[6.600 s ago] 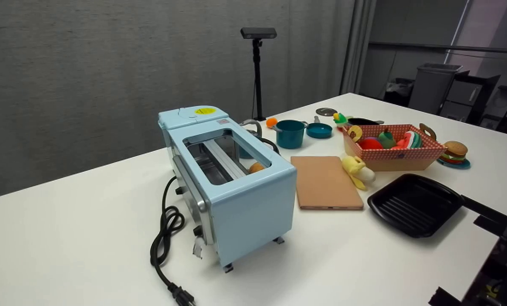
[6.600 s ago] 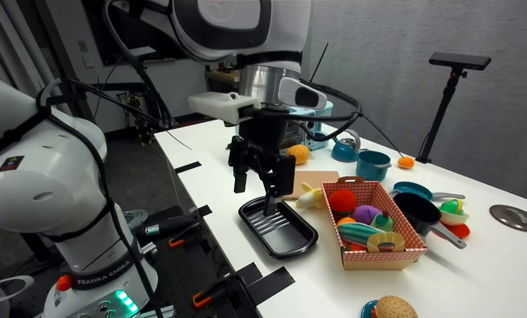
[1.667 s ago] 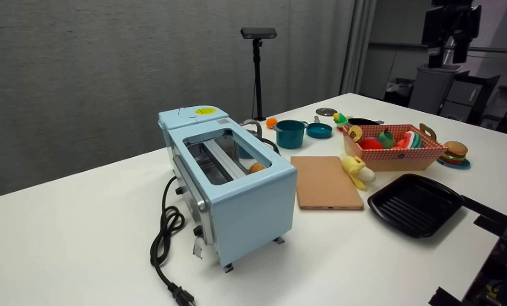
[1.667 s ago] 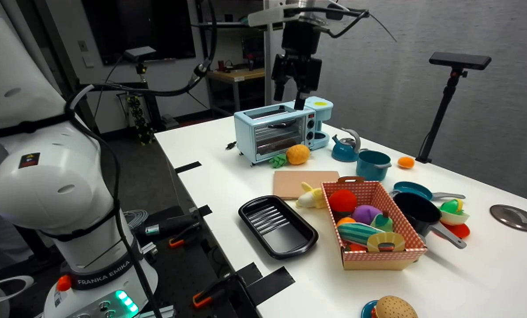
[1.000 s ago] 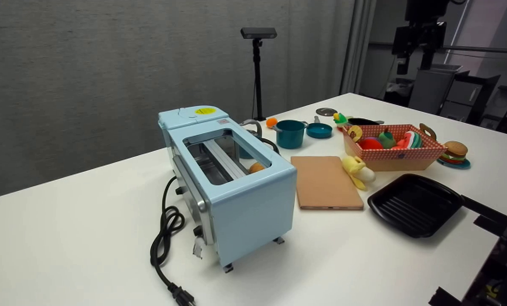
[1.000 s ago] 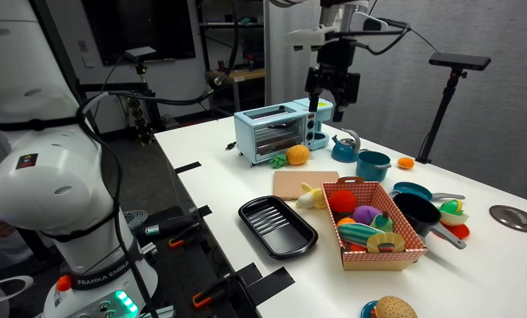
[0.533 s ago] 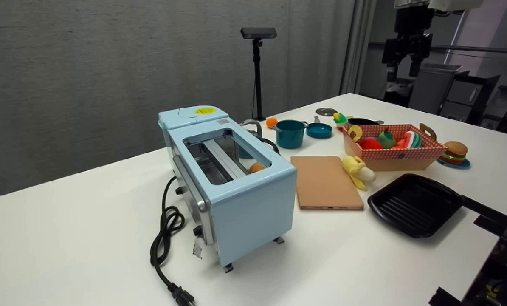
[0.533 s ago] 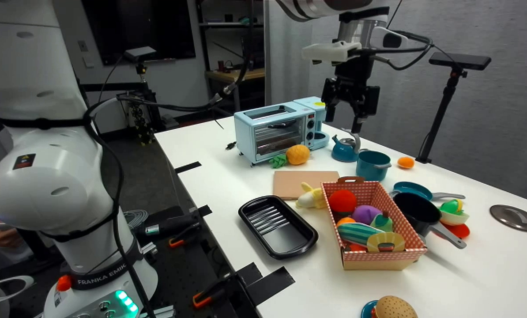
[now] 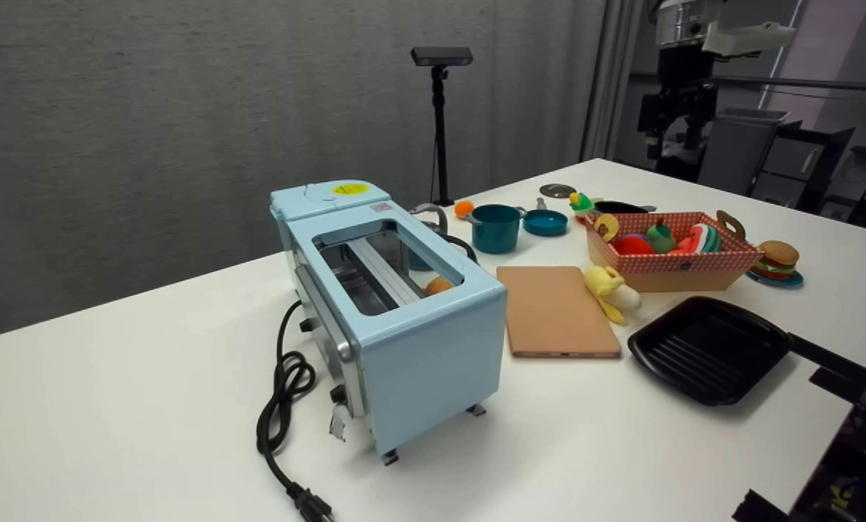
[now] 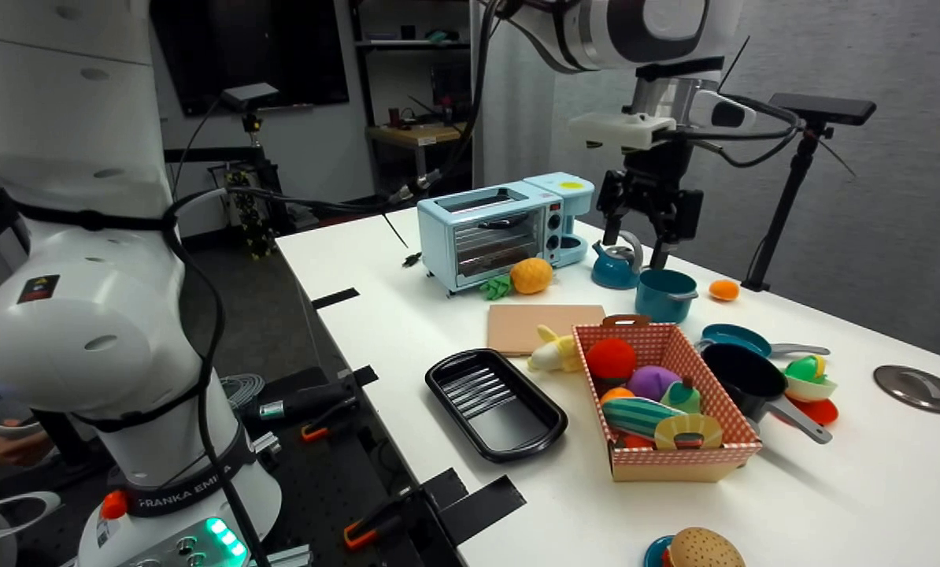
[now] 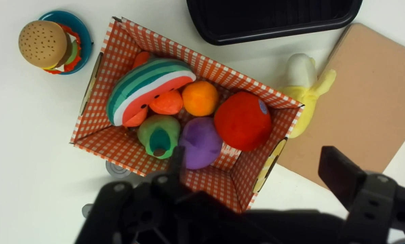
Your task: Pick the green object in the basket and put it on the tray
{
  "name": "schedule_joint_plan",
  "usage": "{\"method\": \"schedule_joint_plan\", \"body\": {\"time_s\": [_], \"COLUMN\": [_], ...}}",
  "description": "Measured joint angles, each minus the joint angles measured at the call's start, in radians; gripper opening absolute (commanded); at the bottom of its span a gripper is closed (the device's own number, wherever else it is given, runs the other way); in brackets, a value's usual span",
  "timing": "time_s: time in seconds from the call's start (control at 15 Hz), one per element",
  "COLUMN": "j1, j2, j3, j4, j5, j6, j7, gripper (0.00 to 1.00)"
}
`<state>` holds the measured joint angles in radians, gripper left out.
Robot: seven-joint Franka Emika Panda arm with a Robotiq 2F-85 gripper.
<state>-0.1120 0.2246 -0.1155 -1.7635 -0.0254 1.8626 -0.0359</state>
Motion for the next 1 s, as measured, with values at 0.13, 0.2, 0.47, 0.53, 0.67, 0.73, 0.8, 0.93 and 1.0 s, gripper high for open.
{"method": "schedule_joint_plan", "body": {"time_s": [0.13,0.2,0.47,0.53,0.67,0.73,0.8,0.93,1.0], "j1": [-0.012,-0.018,-0.042,-0.047,-0.059,-0.065,-0.070,-0.071,-0.070], "j2": [0.029,0.042,0.092,0.105,0.131,0.144,0.154,0.159,0.158], "j3": [0.000,-0.001,-0.001,-0.001,-0.001,-0.002,-0.003,-0.002,-0.002], "j4": [0.022,0.034,0.079,0.090,0.110,0.119,0.126,0.126,0.126], "j5": [0.008,0.014,0.043,0.051,0.060,0.064,0.069,0.069,0.069], "j6": [0.000,0.000,0.000,0.000,0.000,0.000,-0.001,-0.001,-0.001], "j7": [-0.002,-0.004,-0.020,-0.022,-0.023,-0.023,-0.023,-0.023,-0.023], "gripper": [1.00,1.00,1.00,1.00,1.00,1.00,1.00,1.00,1.00]}}
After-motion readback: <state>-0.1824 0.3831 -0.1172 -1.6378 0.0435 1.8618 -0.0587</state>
